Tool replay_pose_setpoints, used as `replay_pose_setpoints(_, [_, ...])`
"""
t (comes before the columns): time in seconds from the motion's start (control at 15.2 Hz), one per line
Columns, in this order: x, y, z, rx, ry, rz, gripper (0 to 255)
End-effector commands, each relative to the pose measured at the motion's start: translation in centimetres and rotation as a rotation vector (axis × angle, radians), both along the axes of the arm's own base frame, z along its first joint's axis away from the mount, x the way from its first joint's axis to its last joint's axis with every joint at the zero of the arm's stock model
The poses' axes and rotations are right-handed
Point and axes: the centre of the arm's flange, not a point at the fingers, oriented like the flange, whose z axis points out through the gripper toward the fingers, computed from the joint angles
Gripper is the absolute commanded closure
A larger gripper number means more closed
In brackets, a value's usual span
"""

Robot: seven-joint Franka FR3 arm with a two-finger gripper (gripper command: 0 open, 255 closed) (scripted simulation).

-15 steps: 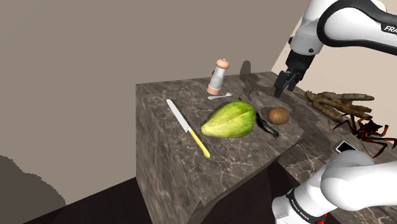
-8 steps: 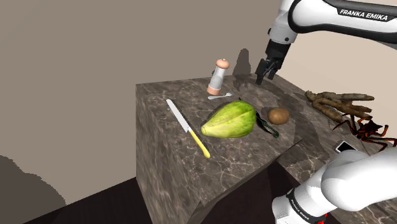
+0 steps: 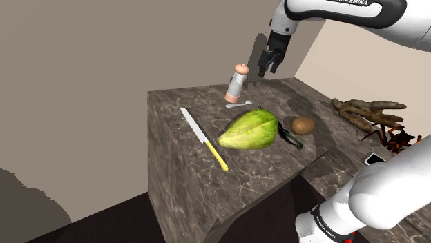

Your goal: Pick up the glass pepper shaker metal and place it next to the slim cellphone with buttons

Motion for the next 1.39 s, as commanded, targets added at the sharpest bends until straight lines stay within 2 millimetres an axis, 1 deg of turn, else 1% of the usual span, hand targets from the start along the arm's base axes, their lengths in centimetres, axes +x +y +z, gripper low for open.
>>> replay_pose_setpoints(0.0, [2.7,0.4,0.0,0.01,-0.004,0.021,0])
replay_pose_setpoints(0.33, [9.0,1.2,0.5,0.036,-0.014,0.073,0])
replay_pose_setpoints(0.4, [9.7,1.3,0.6,0.039,-0.015,0.079,0])
replay_pose_setpoints(0.92, [9.5,1.2,-3.4,0.039,-0.015,0.079,0])
replay_pose_setpoints(1.32, [9.5,1.2,-3.4,0.039,-0.015,0.079,0])
